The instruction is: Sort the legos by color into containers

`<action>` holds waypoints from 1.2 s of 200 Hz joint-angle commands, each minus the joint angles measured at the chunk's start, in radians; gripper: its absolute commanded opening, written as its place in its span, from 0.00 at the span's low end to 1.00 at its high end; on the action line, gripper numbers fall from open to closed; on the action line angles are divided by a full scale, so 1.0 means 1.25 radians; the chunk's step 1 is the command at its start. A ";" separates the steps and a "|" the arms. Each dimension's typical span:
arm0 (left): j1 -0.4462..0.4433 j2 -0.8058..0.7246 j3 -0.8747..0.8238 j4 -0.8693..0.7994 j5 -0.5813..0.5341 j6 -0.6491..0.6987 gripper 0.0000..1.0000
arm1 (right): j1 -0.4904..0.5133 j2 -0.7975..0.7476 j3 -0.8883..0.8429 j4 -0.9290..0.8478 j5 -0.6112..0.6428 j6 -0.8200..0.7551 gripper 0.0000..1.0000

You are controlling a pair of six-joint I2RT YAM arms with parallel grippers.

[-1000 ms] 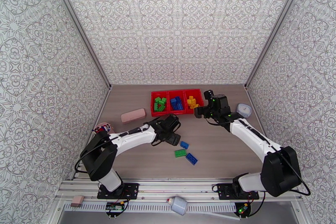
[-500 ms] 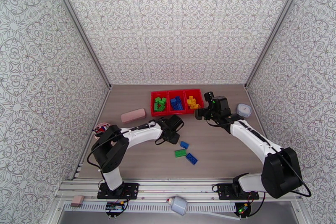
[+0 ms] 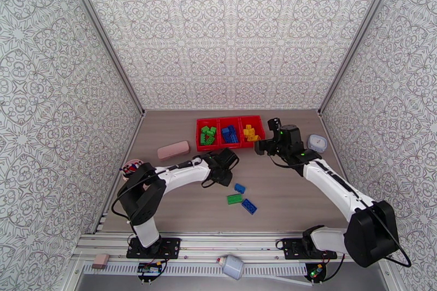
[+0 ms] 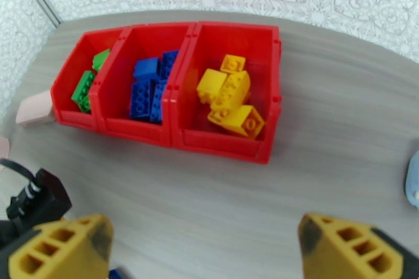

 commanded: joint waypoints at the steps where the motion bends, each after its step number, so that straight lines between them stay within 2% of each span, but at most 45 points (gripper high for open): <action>1: 0.007 -0.067 -0.009 0.082 -0.034 0.001 0.30 | 0.000 -0.039 -0.023 -0.013 -0.018 0.012 0.97; 45: 0.016 -0.068 0.020 0.250 -0.030 0.035 0.30 | 0.000 -0.089 -0.048 -0.001 -0.026 0.021 0.96; 71: 0.029 -0.010 0.098 0.290 -0.034 0.057 0.30 | 0.000 -0.105 -0.059 0.001 -0.028 0.026 0.96; 138: 0.089 0.170 0.297 0.366 0.034 0.061 0.30 | 0.000 -0.125 -0.083 -0.004 -0.020 0.014 0.96; 188: 0.119 0.325 0.492 0.361 0.066 0.072 0.28 | 0.000 -0.131 -0.078 -0.019 -0.013 -0.003 0.96; 240: 0.135 0.525 0.800 0.243 0.098 0.131 0.28 | -0.001 -0.158 -0.076 -0.053 0.020 -0.034 0.96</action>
